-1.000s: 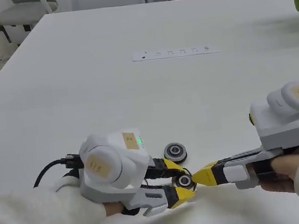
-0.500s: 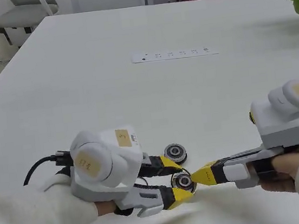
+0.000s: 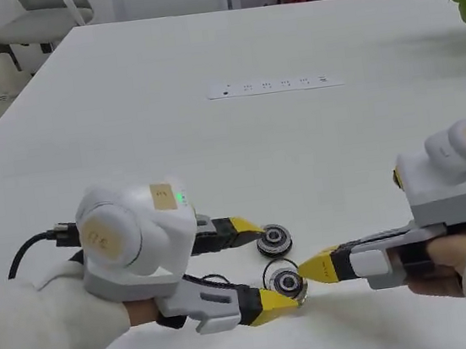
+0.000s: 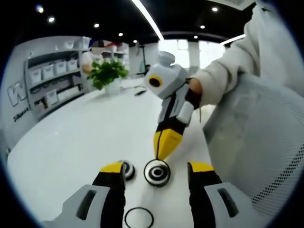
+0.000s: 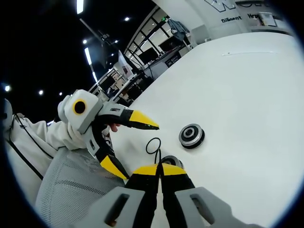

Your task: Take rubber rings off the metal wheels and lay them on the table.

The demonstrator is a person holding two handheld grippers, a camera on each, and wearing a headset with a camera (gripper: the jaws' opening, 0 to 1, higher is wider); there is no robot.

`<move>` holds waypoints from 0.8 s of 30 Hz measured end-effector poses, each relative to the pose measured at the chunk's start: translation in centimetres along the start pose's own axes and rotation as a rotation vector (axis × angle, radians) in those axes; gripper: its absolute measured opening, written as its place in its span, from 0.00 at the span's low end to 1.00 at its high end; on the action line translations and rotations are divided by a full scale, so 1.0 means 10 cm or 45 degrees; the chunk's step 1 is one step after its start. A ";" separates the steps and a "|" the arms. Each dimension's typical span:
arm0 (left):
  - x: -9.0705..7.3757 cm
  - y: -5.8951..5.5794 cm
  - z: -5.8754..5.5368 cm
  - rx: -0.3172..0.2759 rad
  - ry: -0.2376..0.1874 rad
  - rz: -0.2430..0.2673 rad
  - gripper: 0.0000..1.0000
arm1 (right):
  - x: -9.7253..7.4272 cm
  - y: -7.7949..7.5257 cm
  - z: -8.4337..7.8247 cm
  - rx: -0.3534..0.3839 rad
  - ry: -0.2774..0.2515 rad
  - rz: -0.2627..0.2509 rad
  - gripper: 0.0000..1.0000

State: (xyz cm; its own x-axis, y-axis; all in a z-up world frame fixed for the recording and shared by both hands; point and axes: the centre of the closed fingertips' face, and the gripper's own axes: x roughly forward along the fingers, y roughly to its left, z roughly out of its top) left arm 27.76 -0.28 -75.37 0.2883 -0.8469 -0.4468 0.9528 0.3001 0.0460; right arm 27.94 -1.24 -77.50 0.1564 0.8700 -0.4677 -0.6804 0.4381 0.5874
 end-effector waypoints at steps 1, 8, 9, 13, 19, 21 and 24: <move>-0.02 0.02 0.01 -0.002 -0.005 0.005 0.55 | -0.01 0.00 0.01 0.001 -0.004 0.000 0.00; -0.12 0.12 0.06 -0.019 -0.018 0.051 0.63 | -0.04 0.00 0.06 0.017 -0.035 -0.001 0.00; -0.13 0.13 0.07 -0.019 -0.020 0.056 0.63 | -0.05 0.00 0.08 0.022 -0.044 -0.001 0.00; -0.19 0.17 0.11 -0.019 -0.039 0.077 0.68 | -0.07 0.00 0.12 0.031 -0.069 -0.002 0.00; -0.27 0.16 0.15 0.003 -0.043 0.094 0.76 | -0.10 -0.01 0.17 0.048 -0.098 -0.001 0.00; -0.30 0.16 0.16 0.009 -0.043 0.098 0.78 | -0.10 -0.01 0.19 0.050 -0.107 0.001 0.00; -0.34 0.16 0.21 0.006 -0.063 0.103 0.79 | -0.12 -0.01 0.22 0.057 -0.126 0.004 0.00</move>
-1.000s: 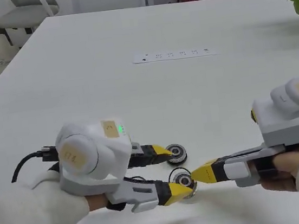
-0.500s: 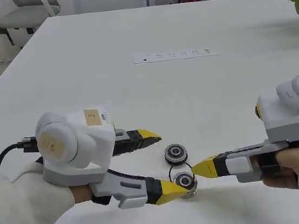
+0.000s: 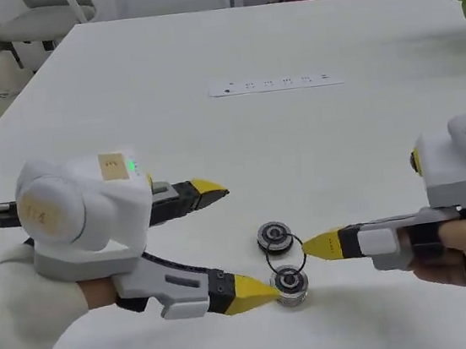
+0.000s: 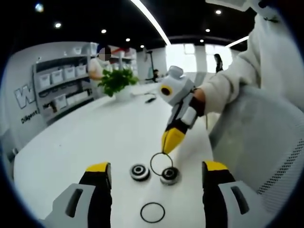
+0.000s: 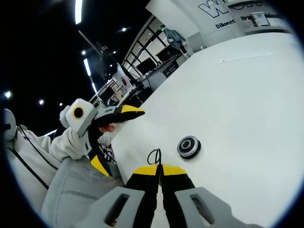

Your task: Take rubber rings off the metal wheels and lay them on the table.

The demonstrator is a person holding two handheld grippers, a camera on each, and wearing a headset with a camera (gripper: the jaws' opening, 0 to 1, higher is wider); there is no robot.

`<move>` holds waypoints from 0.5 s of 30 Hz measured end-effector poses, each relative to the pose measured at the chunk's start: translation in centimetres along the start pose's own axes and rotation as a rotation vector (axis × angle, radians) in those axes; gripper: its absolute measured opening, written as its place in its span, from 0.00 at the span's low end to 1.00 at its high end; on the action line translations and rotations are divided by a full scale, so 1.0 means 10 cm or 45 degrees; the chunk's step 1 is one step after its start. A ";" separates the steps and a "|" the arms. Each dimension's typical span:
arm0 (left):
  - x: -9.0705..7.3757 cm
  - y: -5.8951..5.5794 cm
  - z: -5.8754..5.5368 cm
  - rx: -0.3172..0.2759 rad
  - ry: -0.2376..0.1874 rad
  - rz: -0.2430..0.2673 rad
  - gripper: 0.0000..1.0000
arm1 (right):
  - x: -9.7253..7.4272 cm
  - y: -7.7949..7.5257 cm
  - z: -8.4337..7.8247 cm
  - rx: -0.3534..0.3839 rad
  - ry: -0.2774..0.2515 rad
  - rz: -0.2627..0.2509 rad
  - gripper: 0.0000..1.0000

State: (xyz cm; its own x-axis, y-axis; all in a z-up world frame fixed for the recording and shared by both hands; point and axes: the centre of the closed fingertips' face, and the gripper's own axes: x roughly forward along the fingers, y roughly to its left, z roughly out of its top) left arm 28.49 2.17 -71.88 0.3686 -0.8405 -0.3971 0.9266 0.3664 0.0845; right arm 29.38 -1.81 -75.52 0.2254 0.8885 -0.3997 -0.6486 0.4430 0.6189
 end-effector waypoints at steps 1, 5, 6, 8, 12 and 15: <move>-0.01 0.00 0.01 -0.001 -0.005 0.002 0.80 | 0.00 0.00 0.01 0.002 -0.006 0.000 0.00; -0.08 0.02 -0.02 -0.004 0.002 0.013 0.79 | -0.02 0.03 0.06 0.013 -0.032 0.009 0.00; -0.09 0.03 -0.04 -0.001 0.012 0.017 0.79 | -0.02 0.04 0.07 0.015 -0.036 0.011 0.00; -0.14 0.06 -0.07 -0.003 0.025 0.028 0.80 | -0.01 0.06 0.09 0.016 -0.040 0.016 0.00; -0.20 0.10 -0.07 -0.033 0.004 0.051 0.83 | -0.01 0.09 0.10 0.016 -0.043 0.026 0.00; -0.23 0.13 -0.09 -0.032 0.007 0.073 0.85 | 0.00 0.11 0.11 0.017 -0.045 0.030 0.00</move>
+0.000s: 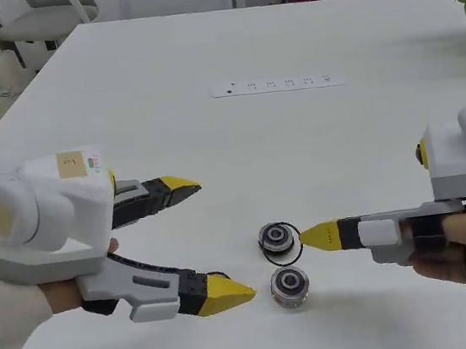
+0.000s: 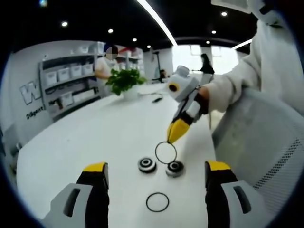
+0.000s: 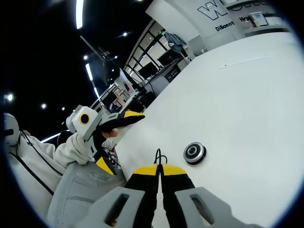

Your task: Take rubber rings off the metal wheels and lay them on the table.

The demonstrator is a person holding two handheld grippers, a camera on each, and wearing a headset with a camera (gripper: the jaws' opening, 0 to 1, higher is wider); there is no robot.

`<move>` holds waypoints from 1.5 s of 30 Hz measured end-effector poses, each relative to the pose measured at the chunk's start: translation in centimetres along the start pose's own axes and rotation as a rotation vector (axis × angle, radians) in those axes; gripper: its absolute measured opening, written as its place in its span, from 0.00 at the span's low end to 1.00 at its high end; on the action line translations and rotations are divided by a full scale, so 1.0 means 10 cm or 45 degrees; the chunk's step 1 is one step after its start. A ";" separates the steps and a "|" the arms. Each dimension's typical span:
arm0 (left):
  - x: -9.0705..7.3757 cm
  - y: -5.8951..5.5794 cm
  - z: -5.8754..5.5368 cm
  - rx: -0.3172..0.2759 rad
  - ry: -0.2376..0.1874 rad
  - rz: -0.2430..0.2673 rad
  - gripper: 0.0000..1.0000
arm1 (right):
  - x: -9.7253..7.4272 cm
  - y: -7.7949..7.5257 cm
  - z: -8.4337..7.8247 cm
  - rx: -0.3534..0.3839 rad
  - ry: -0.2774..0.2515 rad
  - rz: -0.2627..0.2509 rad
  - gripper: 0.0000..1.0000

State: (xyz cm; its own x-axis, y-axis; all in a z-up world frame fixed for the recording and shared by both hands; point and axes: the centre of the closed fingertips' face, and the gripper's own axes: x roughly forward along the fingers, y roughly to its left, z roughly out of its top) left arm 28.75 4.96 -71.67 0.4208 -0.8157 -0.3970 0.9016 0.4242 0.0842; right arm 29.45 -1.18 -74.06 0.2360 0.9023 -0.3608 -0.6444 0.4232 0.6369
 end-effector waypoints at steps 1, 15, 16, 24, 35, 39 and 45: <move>-0.01 0.01 0.00 0.003 0.004 0.007 0.85 | 0.00 0.01 0.00 -0.001 -0.001 0.002 0.00; -0.07 0.01 -0.09 -0.049 0.007 0.012 0.99 | 0.05 0.06 -0.01 -0.012 0.023 0.002 0.00; -0.08 0.02 -0.10 -0.059 0.003 0.013 1.00 | 0.05 0.06 -0.02 -0.010 0.027 0.001 0.00; -0.13 -0.01 -0.16 -0.097 0.000 0.007 1.00 | 0.09 0.08 -0.06 -0.015 0.057 0.002 0.00; -0.17 -0.03 -0.23 -0.129 0.008 0.003 1.00 | 0.15 0.11 -0.14 -0.034 0.108 0.007 0.00; -0.17 -0.04 -0.25 -0.138 0.013 0.000 1.00 | 0.18 0.12 -0.17 -0.043 0.127 0.006 0.00; -0.16 -0.08 -0.26 -0.128 0.023 -0.021 1.00 | 0.23 0.14 -0.22 -0.057 0.155 0.006 0.00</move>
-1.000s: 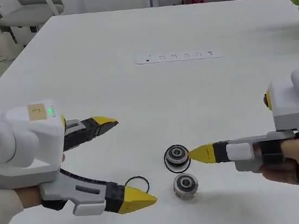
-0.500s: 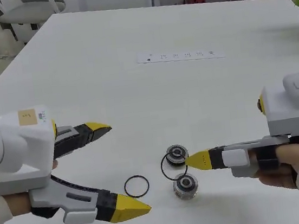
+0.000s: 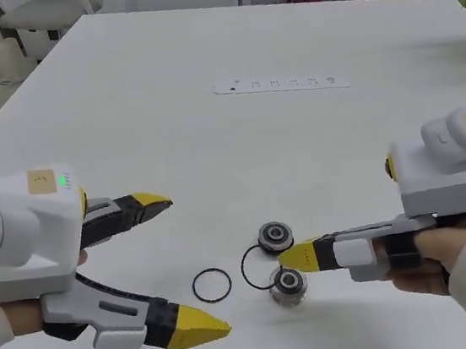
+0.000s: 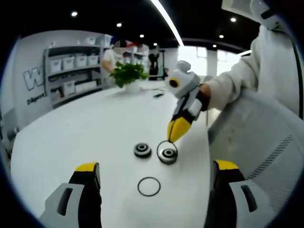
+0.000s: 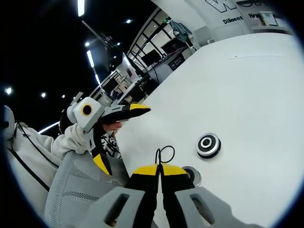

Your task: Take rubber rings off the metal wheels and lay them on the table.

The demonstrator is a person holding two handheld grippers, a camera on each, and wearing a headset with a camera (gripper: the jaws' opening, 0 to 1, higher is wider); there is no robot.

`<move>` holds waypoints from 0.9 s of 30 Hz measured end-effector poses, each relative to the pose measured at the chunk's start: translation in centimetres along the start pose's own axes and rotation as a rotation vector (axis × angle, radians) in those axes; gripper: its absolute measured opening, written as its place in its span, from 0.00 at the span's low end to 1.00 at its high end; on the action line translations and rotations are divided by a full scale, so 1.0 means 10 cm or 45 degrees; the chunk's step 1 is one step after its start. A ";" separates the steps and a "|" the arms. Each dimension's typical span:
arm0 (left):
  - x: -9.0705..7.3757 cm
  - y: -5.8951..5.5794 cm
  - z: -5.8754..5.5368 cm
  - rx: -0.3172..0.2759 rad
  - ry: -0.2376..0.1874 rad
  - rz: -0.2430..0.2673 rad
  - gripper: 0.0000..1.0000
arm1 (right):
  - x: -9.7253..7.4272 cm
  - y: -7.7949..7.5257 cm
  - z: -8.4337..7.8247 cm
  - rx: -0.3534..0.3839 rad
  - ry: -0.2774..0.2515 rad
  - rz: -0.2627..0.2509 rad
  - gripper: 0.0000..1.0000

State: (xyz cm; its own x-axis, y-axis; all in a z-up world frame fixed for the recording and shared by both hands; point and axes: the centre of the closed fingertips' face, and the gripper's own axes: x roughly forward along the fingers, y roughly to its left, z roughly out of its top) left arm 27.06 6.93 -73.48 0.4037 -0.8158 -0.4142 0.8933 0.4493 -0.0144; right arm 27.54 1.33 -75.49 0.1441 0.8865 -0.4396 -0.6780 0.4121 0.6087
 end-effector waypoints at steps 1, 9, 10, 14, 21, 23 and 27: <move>0.00 0.00 0.00 0.001 0.001 -0.001 1.00 | 0.01 0.00 -0.01 0.001 0.006 0.003 0.00; 0.01 -0.03 -0.02 -0.004 0.012 -0.018 0.98 | 0.10 0.03 -0.05 -0.011 0.041 0.013 0.00; 0.01 -0.03 -0.02 -0.001 0.013 -0.020 0.98 | 0.11 0.02 -0.06 -0.012 0.046 0.012 0.00; 0.02 -0.04 -0.03 -0.007 0.014 -0.025 0.98 | 0.14 0.00 -0.06 -0.016 0.055 0.005 0.00; 0.02 -0.04 -0.04 -0.005 0.018 -0.028 0.98 | 0.21 0.00 -0.07 -0.027 0.069 0.003 0.00; 0.02 -0.04 -0.04 -0.006 0.019 -0.028 0.98 | 0.22 -0.01 -0.07 -0.025 0.070 -0.002 0.00; 0.03 -0.05 -0.05 -0.009 0.025 -0.032 0.98 | 0.27 -0.04 -0.10 -0.022 0.089 -0.009 0.00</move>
State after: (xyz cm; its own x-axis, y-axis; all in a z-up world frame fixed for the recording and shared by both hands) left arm 26.65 6.70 -74.03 0.3772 -0.8196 -0.4312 0.9016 0.4314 -0.0312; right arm 27.43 3.34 -77.58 0.0986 0.8665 -0.4893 -0.6898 0.4139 0.5940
